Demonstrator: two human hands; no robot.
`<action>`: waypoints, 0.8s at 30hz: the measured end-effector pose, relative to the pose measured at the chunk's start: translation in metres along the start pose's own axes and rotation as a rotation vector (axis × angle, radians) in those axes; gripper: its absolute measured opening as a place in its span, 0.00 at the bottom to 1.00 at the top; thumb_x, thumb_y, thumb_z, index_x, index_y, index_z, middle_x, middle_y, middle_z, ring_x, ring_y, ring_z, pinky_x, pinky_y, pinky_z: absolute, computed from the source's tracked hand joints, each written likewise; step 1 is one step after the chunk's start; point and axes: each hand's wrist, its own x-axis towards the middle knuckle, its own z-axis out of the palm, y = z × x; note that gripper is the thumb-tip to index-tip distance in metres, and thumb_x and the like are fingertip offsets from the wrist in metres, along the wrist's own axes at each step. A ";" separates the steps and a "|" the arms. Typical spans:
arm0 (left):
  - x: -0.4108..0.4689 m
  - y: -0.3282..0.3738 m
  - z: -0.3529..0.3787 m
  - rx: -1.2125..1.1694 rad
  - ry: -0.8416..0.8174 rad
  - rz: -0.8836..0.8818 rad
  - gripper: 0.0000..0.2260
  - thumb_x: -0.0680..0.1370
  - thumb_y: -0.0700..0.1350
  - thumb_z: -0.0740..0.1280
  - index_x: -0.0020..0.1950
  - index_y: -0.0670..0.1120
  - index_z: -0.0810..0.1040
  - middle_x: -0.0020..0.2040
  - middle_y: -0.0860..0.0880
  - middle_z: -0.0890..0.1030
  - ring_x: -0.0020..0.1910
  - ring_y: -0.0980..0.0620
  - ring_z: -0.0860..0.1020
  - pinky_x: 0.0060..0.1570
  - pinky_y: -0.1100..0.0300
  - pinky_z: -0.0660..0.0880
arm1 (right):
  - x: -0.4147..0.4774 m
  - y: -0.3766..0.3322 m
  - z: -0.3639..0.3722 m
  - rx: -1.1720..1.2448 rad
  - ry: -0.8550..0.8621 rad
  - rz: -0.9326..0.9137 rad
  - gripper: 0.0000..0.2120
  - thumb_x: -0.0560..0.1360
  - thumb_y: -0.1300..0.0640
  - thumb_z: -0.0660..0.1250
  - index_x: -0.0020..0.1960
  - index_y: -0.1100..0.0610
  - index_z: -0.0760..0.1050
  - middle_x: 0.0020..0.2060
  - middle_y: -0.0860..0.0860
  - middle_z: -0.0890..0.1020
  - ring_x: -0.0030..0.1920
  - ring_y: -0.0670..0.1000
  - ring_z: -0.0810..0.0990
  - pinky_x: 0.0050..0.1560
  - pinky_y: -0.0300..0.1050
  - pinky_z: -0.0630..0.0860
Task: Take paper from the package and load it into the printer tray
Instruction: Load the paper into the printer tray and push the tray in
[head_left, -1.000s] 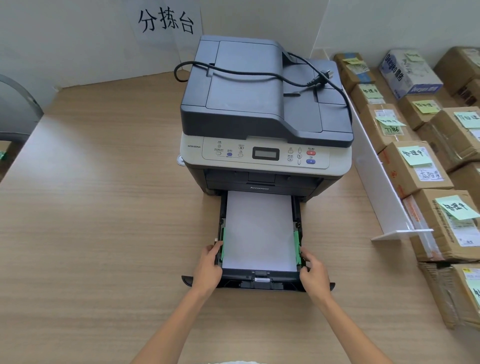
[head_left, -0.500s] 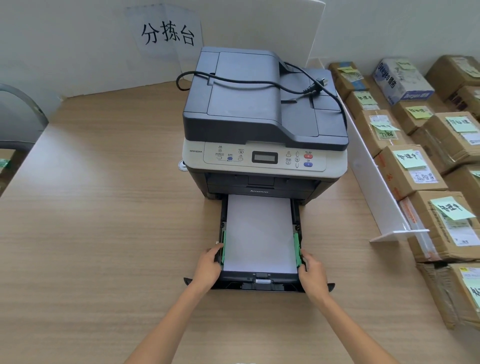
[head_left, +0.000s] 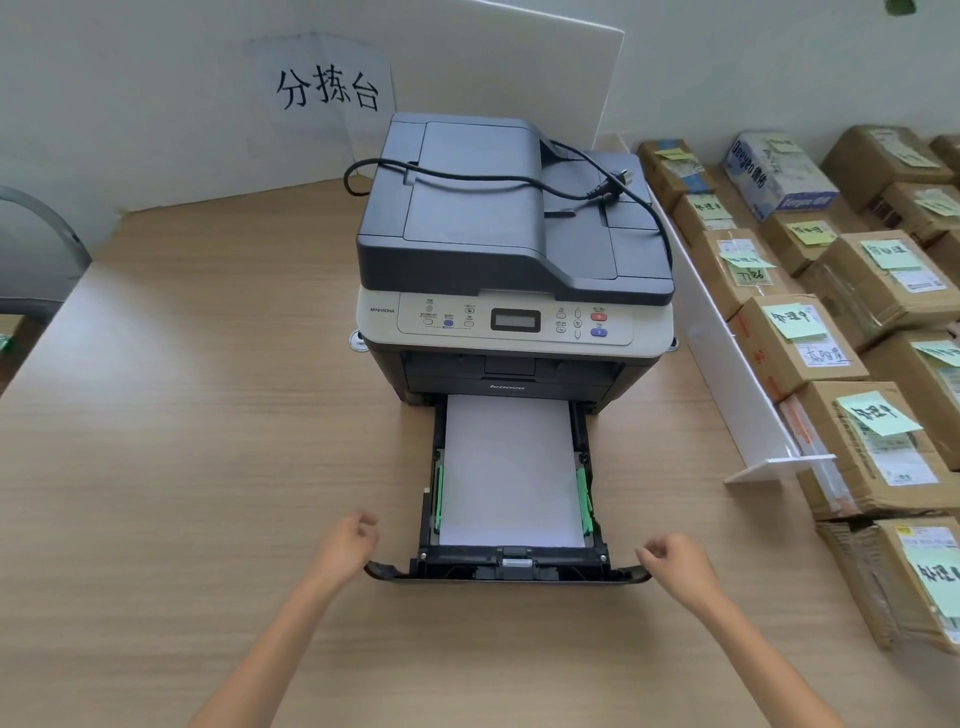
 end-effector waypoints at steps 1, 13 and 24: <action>-0.001 -0.004 -0.004 0.010 -0.034 -0.078 0.12 0.80 0.42 0.59 0.61 0.39 0.73 0.53 0.41 0.78 0.48 0.46 0.79 0.49 0.55 0.74 | -0.001 0.004 -0.001 0.014 -0.047 0.058 0.11 0.76 0.53 0.63 0.47 0.59 0.81 0.41 0.56 0.85 0.38 0.53 0.84 0.38 0.43 0.77; -0.003 -0.012 -0.006 -0.449 -0.129 -0.275 0.08 0.79 0.37 0.61 0.55 0.35 0.72 0.37 0.37 0.81 0.23 0.50 0.82 0.19 0.63 0.76 | 0.001 -0.002 -0.007 0.463 -0.260 0.249 0.10 0.77 0.63 0.61 0.41 0.65 0.78 0.38 0.64 0.84 0.34 0.55 0.85 0.34 0.43 0.82; 0.018 0.001 -0.009 -0.539 -0.039 -0.220 0.11 0.79 0.42 0.61 0.54 0.35 0.76 0.41 0.40 0.82 0.26 0.52 0.82 0.24 0.64 0.79 | 0.022 -0.018 -0.009 0.615 -0.198 0.296 0.09 0.76 0.66 0.60 0.42 0.68 0.76 0.34 0.64 0.84 0.32 0.55 0.84 0.30 0.43 0.82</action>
